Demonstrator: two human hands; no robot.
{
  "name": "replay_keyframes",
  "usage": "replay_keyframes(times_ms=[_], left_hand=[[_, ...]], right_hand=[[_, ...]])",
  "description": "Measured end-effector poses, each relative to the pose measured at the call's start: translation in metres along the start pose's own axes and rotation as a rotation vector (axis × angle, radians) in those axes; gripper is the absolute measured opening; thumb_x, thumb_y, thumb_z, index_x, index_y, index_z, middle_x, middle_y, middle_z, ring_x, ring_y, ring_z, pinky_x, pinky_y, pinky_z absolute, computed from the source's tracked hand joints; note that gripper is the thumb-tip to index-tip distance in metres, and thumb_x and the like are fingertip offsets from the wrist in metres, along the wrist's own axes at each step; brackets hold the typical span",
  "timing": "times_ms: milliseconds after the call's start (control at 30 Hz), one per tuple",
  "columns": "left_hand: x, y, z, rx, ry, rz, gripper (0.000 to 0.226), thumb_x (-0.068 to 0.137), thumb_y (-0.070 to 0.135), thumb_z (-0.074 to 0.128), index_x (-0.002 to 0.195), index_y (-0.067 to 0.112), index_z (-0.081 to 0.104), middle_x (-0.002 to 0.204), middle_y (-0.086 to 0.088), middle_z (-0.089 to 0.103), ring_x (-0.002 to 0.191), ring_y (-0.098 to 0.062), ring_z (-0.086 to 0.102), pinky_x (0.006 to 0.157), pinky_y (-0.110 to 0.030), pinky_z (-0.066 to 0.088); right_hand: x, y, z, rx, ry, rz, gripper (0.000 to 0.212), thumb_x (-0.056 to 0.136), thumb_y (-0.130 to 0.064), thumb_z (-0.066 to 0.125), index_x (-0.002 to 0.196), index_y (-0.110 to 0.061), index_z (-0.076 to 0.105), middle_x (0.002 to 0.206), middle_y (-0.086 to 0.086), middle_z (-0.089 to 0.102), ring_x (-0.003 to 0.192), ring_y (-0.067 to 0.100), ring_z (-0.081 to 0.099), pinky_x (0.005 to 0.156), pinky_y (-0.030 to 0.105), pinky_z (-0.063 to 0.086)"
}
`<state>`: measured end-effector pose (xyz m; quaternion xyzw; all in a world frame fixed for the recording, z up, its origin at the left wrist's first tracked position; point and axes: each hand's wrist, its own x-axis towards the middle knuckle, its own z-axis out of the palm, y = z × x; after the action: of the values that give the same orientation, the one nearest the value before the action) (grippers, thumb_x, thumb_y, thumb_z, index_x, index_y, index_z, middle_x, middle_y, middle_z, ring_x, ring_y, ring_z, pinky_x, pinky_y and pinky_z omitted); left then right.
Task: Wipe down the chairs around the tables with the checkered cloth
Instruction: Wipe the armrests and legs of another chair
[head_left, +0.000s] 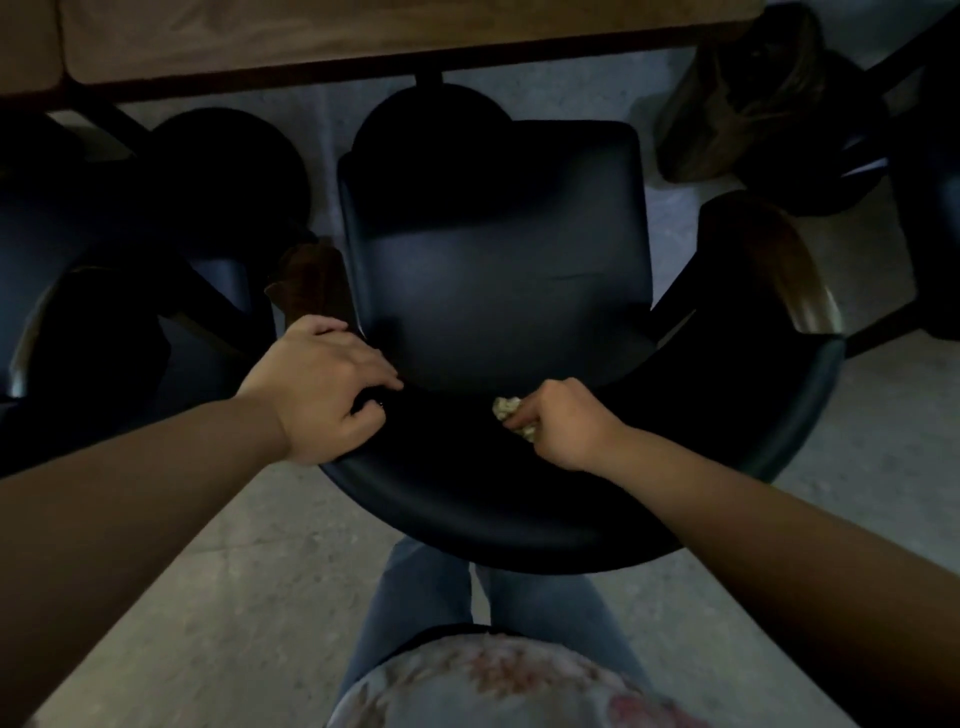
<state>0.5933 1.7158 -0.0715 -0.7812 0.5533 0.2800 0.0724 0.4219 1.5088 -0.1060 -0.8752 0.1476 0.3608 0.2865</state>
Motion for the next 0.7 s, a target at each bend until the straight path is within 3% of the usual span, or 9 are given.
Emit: replay_keyframes(times_ms=[133, 267, 400, 467, 533, 600, 700], left_hand=[[0.001, 0.0, 0.0, -0.008, 0.015, 0.0, 0.069, 0.076, 0.055, 0.013, 0.115, 0.041, 0.067, 0.122, 0.021, 0.063, 0.126, 0.0, 0.046, 0.11, -0.028, 0.011], [0.001, 0.001, 0.0, -0.037, 0.03, -0.012, 0.069, 0.074, 0.055, 0.014, 0.113, 0.04, 0.069, 0.12, 0.021, 0.064, 0.125, 0.001, 0.047, 0.112, -0.028, 0.012], [0.0, 0.001, -0.001, -0.053, 0.042, -0.008, 0.07, 0.073, 0.055, 0.013, 0.111, 0.04, 0.07, 0.12, 0.023, 0.064, 0.125, 0.002, 0.046, 0.111, -0.027, 0.011], [0.001, 0.001, -0.001, -0.071, 0.066, -0.009, 0.068, 0.074, 0.054, 0.015, 0.109, 0.04, 0.071, 0.118, 0.023, 0.065, 0.124, 0.001, 0.048, 0.11, -0.026, 0.012], [-0.001, 0.0, 0.001, -0.088, 0.078, -0.007, 0.065, 0.074, 0.054, 0.017, 0.106, 0.039, 0.072, 0.116, 0.022, 0.066, 0.123, 0.0, 0.049, 0.11, -0.026, 0.013], [-0.001, 0.0, 0.002, -0.095, 0.088, -0.001, 0.064, 0.075, 0.053, 0.018, 0.105, 0.039, 0.073, 0.114, 0.022, 0.067, 0.122, -0.001, 0.051, 0.11, -0.027, 0.014], [-0.001, 0.0, 0.001, -0.106, 0.094, -0.001, 0.063, 0.075, 0.052, 0.02, 0.102, 0.037, 0.074, 0.111, 0.02, 0.068, 0.12, -0.002, 0.052, 0.11, -0.029, 0.017]], right_hand=[[-0.004, 0.035, -0.02, -0.178, -0.068, 0.046, 0.04, 0.08, -0.006, 0.059, 0.113, -0.025, 0.072, 0.115, 0.006, 0.068, 0.108, 0.025, 0.061, 0.093, 0.027, 0.048], [0.004, 0.071, -0.047, -0.333, -0.11, 0.163, 0.032, 0.082, -0.006, 0.056, 0.109, -0.012, 0.071, 0.11, 0.017, 0.066, 0.101, 0.035, 0.063, 0.09, 0.038, 0.052], [0.021, 0.091, -0.075, -0.59, -0.178, 0.24, 0.03, 0.089, -0.003, 0.049, 0.114, -0.009, 0.063, 0.117, 0.016, 0.059, 0.105, 0.036, 0.06, 0.084, 0.04, 0.051], [0.03, 0.102, -0.091, -0.713, -0.19, 0.262, 0.028, 0.093, -0.013, 0.047, 0.117, -0.012, 0.061, 0.121, 0.012, 0.058, 0.109, 0.032, 0.058, 0.088, 0.04, 0.048], [0.038, 0.113, -0.107, -0.779, -0.22, 0.262, 0.031, 0.097, -0.028, 0.04, 0.119, -0.017, 0.06, 0.127, 0.006, 0.057, 0.116, 0.025, 0.053, 0.103, 0.041, 0.036], [0.041, 0.119, -0.116, -0.814, -0.302, 0.246, 0.039, 0.1, -0.037, 0.032, 0.123, -0.02, 0.058, 0.134, 0.003, 0.054, 0.119, 0.02, 0.05, 0.107, 0.037, 0.027], [0.045, 0.122, -0.108, -0.762, -0.395, 0.25, 0.033, 0.097, -0.032, 0.038, 0.115, -0.017, 0.061, 0.125, 0.008, 0.058, 0.091, 0.019, 0.05, 0.083, 0.028, 0.039]])
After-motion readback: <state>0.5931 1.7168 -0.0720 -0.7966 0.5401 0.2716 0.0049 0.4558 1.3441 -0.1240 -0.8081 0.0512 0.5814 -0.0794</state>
